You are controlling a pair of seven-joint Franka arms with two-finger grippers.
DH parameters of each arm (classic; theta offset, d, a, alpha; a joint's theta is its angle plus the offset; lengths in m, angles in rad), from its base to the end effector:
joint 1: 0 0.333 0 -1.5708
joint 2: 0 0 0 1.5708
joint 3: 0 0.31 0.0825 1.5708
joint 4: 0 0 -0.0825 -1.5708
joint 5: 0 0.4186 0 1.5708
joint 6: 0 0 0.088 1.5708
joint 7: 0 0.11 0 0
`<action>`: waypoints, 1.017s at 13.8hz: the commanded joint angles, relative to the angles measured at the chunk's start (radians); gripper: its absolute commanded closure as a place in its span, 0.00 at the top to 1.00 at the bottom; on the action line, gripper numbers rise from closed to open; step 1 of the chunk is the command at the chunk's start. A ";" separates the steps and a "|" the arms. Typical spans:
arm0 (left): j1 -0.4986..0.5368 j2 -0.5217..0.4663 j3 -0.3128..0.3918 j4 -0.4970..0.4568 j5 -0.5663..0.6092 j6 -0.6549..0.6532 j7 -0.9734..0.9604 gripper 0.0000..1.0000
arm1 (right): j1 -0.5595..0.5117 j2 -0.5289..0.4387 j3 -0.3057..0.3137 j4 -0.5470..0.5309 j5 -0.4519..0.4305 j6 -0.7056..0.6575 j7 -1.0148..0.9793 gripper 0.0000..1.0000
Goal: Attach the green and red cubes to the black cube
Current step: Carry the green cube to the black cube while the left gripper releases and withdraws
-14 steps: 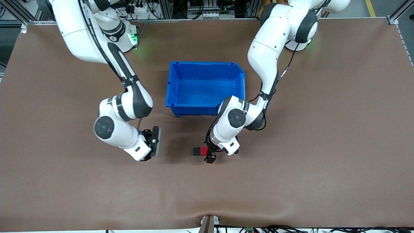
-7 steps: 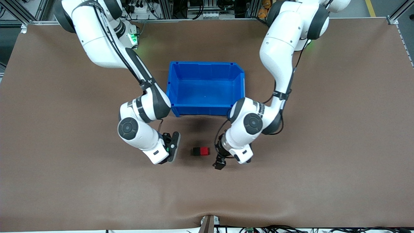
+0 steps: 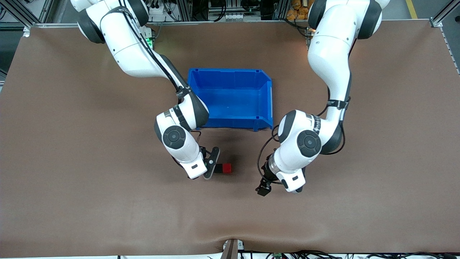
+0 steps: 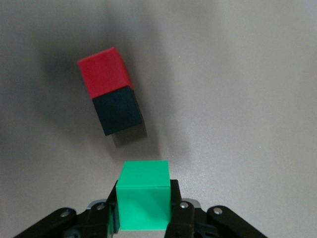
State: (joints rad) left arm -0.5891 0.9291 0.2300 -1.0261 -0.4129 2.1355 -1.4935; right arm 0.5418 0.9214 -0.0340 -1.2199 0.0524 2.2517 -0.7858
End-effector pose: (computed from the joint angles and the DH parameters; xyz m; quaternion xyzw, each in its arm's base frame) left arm 0.7382 -0.3686 0.2910 0.8139 0.5643 -0.0189 0.1370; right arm 0.6890 0.3932 0.1987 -0.8015 -0.5954 -0.0560 0.0003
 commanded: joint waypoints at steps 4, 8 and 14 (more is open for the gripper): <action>0.092 -0.124 0.000 -0.015 0.045 -0.167 0.219 1.00 | 0.024 0.073 -0.012 0.095 -0.086 -0.015 0.019 0.00; 0.137 -0.226 -0.003 -0.015 0.120 -0.327 0.376 1.00 | 0.033 0.100 -0.012 0.117 -0.086 -0.011 0.019 0.00; 0.242 -0.387 -0.001 -0.020 0.134 -0.538 0.622 1.00 | 0.052 0.116 -0.009 0.120 -0.085 -0.001 0.022 0.00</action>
State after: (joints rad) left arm -0.3660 0.5950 0.2341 -1.0220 -0.2980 1.6426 -0.9119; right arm 0.5819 1.0107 -0.0350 -1.1428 -0.0087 2.2568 -0.7858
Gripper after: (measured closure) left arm 0.000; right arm 0.608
